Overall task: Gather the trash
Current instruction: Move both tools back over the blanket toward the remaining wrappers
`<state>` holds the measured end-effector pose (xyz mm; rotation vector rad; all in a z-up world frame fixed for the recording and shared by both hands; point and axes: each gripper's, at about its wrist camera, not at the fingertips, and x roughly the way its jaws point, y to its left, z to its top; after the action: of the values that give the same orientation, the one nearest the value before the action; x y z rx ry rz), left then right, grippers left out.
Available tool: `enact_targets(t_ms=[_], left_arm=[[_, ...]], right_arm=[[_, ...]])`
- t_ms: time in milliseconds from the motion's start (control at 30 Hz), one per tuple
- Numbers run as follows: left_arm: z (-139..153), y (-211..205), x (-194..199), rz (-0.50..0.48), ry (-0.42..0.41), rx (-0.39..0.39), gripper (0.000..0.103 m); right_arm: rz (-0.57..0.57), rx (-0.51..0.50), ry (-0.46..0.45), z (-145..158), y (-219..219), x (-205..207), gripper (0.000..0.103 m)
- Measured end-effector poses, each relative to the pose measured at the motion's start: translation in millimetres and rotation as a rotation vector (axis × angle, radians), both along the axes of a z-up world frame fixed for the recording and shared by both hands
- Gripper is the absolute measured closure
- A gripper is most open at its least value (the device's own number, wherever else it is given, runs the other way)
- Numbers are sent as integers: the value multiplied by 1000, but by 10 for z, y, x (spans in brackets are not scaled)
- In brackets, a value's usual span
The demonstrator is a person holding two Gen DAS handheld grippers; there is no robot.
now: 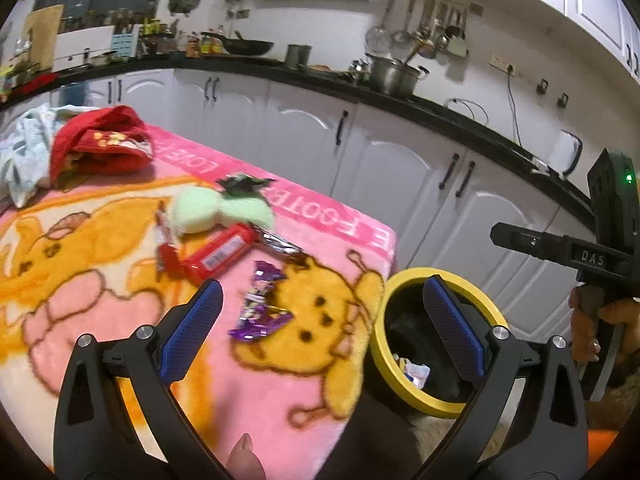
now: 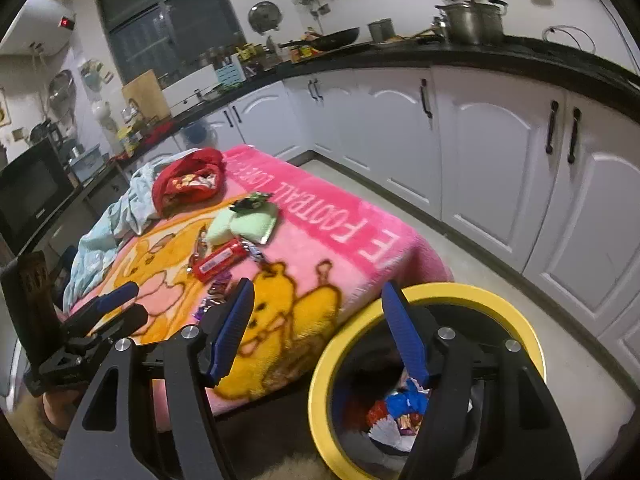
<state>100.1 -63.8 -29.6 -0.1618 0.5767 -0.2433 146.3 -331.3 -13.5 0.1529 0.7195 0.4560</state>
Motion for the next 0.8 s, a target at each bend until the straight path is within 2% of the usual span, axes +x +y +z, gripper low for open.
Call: enact_targets(t_ms=[800], left_arm=[[134, 759, -205, 150, -60, -71, 11]], right_arm=[[107, -61, -58, 291, 796, 53, 36]])
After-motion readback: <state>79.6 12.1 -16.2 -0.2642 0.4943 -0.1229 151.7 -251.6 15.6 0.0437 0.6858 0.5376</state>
